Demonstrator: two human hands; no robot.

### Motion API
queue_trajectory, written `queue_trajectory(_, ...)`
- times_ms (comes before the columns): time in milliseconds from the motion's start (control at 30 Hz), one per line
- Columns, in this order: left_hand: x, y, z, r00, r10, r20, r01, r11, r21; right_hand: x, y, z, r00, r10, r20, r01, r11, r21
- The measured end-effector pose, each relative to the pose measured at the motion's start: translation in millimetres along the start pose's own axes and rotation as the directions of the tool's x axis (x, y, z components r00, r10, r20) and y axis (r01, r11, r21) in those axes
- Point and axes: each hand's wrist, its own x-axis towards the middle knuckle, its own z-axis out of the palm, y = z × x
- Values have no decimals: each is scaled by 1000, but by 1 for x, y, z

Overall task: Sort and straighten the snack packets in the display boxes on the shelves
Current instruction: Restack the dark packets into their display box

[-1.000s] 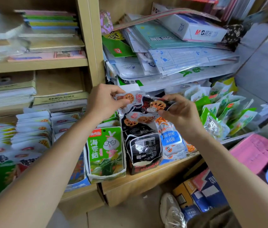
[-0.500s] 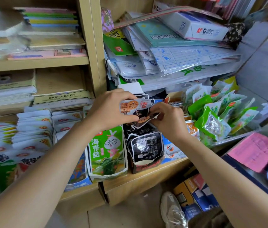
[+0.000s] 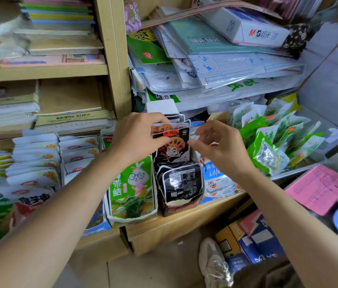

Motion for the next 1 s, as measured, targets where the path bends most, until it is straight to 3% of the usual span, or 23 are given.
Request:
queue_trajectory(133,-1,0,6,999,13,-31,-12,999,39,-34,-4,-5,920,-15,392,85,983,-163)
queue_trajectory(267,-4,2,9,998,30,-47,-27,998,53,-50,-4,-13,884,-13,468,65,993,-96)
queue_trajectory(433,-7,2,11,998,16,-58,-12,998,66,-48,-2,-7,899,-49,434,103,990,-101)
queue_trajectory(533,-8,1,12,999,-4,-49,7,999,49,-44,-5,0,900,9,436,47,992,-118)
queue_trajectory(667,-10,-1,11,999,3,-39,-1,999,33,-48,3,10,929,-13,370,134,943,-304)
queue_trajectory(800,-10,-2,10,999,21,-42,-20,999,28,-53,7,12,912,14,410,230,812,-537)
queue_trajectory(1000,-9,-3,9,999,22,-36,-21,1000,23,-57,9,18,912,-60,406,304,763,-570)
